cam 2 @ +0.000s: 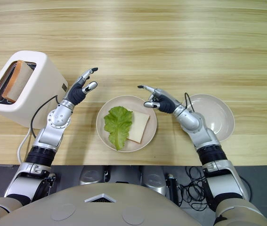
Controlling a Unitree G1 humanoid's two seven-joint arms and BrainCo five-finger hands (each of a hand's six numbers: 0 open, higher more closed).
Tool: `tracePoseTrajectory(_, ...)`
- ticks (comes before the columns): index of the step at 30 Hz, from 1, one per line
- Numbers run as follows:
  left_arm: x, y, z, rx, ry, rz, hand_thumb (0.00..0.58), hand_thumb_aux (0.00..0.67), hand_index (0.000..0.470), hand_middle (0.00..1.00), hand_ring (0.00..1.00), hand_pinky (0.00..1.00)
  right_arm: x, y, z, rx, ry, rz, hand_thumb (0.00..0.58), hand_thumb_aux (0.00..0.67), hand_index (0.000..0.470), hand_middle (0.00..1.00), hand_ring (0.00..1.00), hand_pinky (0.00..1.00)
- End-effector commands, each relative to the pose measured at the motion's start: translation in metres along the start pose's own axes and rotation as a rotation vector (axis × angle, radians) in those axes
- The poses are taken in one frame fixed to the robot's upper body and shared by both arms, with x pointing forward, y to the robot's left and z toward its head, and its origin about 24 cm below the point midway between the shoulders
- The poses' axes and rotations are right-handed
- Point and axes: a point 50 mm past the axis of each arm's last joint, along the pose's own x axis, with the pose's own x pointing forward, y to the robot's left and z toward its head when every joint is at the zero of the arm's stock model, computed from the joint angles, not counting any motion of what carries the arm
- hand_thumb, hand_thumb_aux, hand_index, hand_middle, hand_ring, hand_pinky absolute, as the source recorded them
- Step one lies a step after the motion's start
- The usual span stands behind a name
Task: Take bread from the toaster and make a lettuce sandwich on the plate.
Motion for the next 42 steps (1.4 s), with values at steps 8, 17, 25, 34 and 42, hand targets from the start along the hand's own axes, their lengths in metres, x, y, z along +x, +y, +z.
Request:
tracePoseTrajectory(8,-0.004,-0.001,-0.008,0.008,0.035,-0.014,0.0,0.0,0.0,0.0,0.0,0.0,0.003,0.028,0.009,-0.172,-0.037,0.078,0.0,0.0,0.0,0.0,0.0,0.0)
tracePoseTrajectory(17,-0.003,-0.002,-0.008,0.01,0.035,-0.019,0.0,0.0,0.0,0.0,0.0,0.0,0.014,0.046,0.012,-0.394,-0.097,0.119,0.0,0.0,0.0,0.0,0.0,0.0)
tracePoseTrajectory(25,-0.001,-0.006,-0.007,0.005,0.03,-0.03,0.0,0.0,0.0,0.0,0.0,0.0,0.018,0.053,0.007,-0.553,-0.122,0.139,0.0,0.0,0.0,0.0,0.0,0.0)
tracePoseTrajectory(34,0.0,-0.008,-0.006,0.002,0.033,-0.034,0.0,0.0,0.0,0.0,0.0,0.0,0.019,0.057,0.006,-0.601,-0.142,0.141,0.443,0.344,0.236,0.0,0.0,0.0)
tracePoseTrajectory(42,0.001,-0.009,-0.007,-0.001,0.041,-0.04,0.0,0.0,0.0,0.0,0.0,0.0,0.022,0.069,0.014,-0.587,-0.18,0.157,0.472,0.381,0.262,0.0,0.0,0.0)
